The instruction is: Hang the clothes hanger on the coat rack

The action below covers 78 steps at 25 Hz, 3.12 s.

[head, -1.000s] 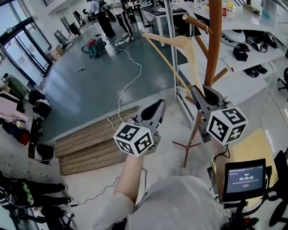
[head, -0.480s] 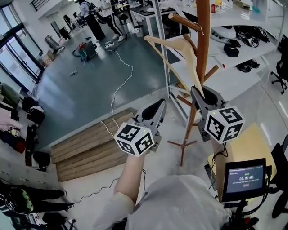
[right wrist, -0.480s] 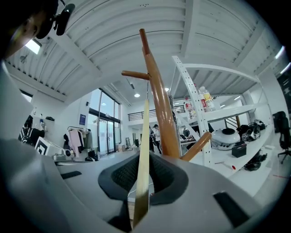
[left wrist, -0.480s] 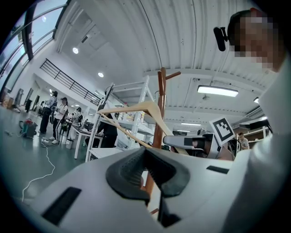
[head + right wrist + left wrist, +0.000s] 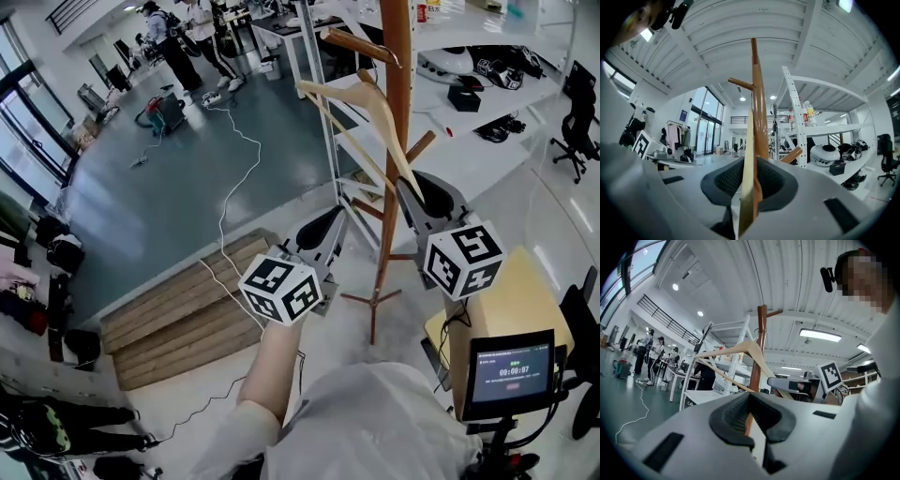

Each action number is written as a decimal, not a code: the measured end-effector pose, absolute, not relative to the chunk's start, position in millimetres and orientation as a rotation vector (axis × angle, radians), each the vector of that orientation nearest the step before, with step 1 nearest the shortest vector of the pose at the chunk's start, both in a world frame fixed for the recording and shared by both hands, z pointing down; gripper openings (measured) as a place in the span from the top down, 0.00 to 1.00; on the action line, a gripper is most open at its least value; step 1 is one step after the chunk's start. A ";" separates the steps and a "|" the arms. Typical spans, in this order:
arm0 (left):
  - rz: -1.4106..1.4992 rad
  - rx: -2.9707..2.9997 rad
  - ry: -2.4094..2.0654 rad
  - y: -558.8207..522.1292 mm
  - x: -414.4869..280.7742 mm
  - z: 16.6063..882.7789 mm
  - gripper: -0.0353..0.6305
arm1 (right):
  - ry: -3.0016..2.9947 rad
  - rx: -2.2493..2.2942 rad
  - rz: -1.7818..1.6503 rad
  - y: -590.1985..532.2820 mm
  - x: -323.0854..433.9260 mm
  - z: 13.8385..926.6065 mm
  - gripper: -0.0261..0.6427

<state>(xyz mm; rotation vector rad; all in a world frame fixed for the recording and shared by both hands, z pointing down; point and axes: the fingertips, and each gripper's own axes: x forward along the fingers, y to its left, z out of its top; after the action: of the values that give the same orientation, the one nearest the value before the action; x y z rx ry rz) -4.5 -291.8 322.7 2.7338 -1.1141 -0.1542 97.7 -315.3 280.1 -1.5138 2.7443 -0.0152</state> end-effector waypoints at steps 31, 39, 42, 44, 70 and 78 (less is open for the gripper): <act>-0.127 2.806 -0.937 -274.9 59.4 319.5 0.94 | 2.625 -1.476 0.063 -251.4 154.1 257.4 0.78; -0.129 2.803 -0.938 -265.1 62.0 319.0 0.94 | 2.593 -1.468 0.049 -232.9 165.3 250.7 0.78; -0.137 2.801 -0.943 -262.5 61.7 317.3 0.94 | 2.599 -1.453 0.053 -226.5 165.1 249.1 0.78; -0.143 2.801 -0.945 -262.3 62.1 317.0 0.94 | 2.598 -1.450 0.056 -224.3 166.5 248.6 0.78; -0.238 2.697 -1.297 -238.5 -43.0 307.9 0.94 | 2.702 -1.167 0.361 -217.2 61.8 191.5 0.79; -0.266 2.529 -1.601 -213.6 -131.2 304.0 0.94 | 2.880 -0.778 0.206 -219.7 -48.4 217.2 0.79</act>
<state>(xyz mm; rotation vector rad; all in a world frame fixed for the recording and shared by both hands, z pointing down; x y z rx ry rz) -131.2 -213.6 304.0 2.5294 -1.6006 -0.2656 -48.4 -219.7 217.2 -0.7781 2.8795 0.2057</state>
